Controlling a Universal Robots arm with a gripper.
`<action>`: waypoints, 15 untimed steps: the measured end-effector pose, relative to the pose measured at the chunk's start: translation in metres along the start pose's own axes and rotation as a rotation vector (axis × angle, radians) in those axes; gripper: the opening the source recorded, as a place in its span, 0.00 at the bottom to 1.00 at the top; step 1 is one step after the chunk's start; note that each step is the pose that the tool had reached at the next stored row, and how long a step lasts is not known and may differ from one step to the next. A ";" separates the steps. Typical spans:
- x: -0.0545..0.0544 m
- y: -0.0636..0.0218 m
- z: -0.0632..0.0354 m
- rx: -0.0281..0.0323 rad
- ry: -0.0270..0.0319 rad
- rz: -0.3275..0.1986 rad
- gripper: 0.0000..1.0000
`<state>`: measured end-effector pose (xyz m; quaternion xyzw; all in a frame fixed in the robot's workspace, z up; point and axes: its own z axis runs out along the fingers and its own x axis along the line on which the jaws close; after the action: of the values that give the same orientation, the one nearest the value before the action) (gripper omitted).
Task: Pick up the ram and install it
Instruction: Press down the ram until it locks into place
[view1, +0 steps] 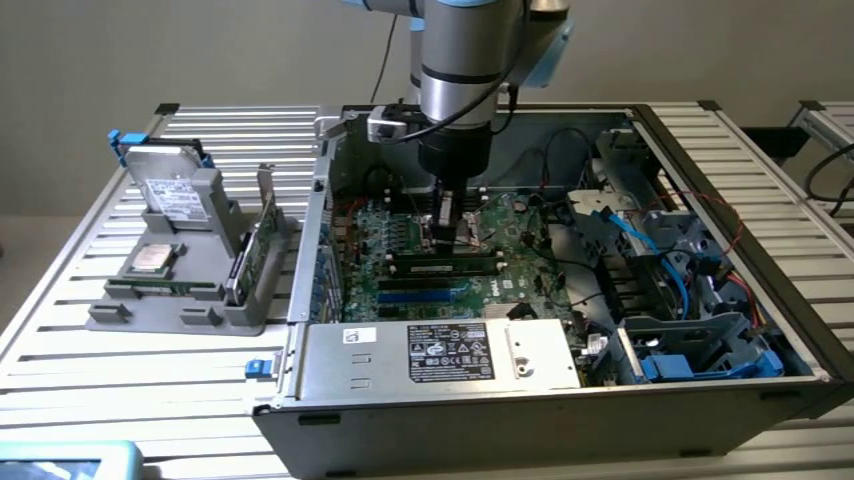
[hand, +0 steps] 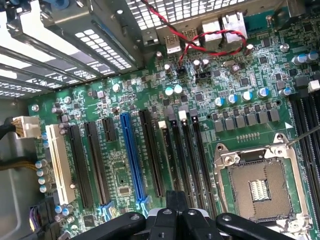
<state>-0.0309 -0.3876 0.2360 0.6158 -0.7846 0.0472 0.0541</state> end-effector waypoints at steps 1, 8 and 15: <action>0.000 0.0000 0.0000 0.0027 -0.0009 0.011 0.11; 0.000 0.0001 -0.0002 0.0275 -0.0087 0.082 0.11; 0.000 0.0001 -0.0002 0.0399 -0.0131 0.158 0.11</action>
<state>-0.0310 -0.3870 0.2361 0.5531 -0.8301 0.0629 0.0328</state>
